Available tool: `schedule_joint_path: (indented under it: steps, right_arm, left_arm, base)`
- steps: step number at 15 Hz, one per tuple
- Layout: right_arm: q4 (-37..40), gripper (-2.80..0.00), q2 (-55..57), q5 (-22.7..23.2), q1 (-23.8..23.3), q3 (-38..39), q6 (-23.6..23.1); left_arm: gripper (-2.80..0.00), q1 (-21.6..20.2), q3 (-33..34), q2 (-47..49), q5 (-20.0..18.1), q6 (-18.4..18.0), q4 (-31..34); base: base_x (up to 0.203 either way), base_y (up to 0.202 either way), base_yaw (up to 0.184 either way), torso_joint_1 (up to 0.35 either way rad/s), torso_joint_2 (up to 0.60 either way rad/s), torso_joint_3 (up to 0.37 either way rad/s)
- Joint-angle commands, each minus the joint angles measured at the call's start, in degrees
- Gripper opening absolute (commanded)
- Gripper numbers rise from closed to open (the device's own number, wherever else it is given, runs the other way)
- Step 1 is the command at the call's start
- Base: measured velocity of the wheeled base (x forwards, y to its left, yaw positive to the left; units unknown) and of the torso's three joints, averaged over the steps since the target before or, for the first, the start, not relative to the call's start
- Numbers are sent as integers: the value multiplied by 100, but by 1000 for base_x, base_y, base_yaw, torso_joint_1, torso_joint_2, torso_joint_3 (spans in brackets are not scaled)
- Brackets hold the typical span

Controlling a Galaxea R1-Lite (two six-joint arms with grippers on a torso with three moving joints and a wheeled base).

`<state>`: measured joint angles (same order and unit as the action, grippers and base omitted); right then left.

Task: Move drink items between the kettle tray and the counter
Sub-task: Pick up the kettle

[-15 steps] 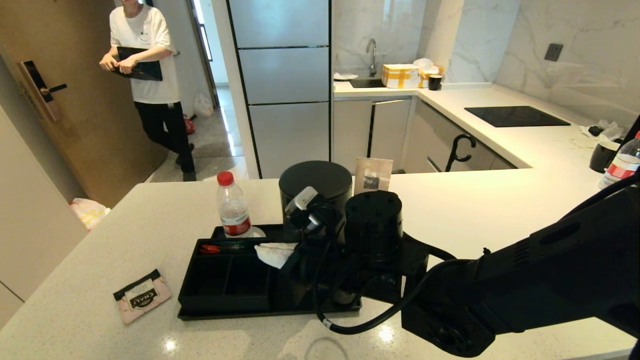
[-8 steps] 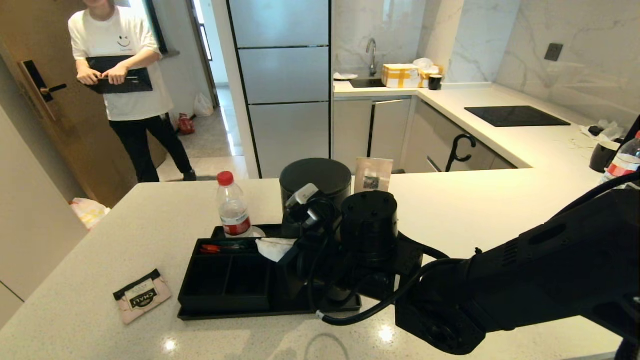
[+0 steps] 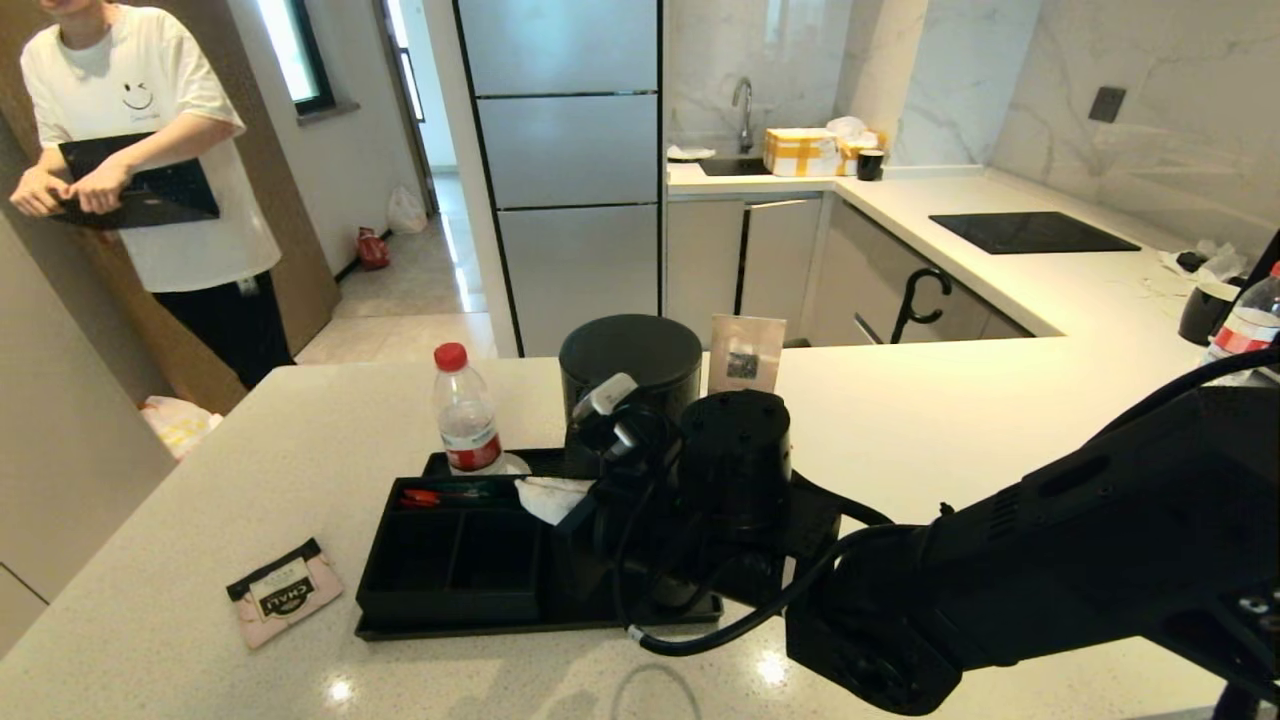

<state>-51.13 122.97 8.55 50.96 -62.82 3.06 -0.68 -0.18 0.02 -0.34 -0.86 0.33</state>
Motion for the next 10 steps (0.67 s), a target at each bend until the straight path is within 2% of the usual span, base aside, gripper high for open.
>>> schedule_joint_path:
  steps: [1, 10]
  right_arm:
    - [-3, -280, -1, -2, 2, 24, 2]
    - [-30, -280, -9, -98, -15, 147, -7]
  left_arm:
    - [-280, 7, 1, -11, -1, -2, 2]
    - [-280, 1, 1, -5, -1, -2, 2]
  base:
    - [0, 0, 0, 0, 0, 0]
    - [0, 0, 0, 0, 0, 0]
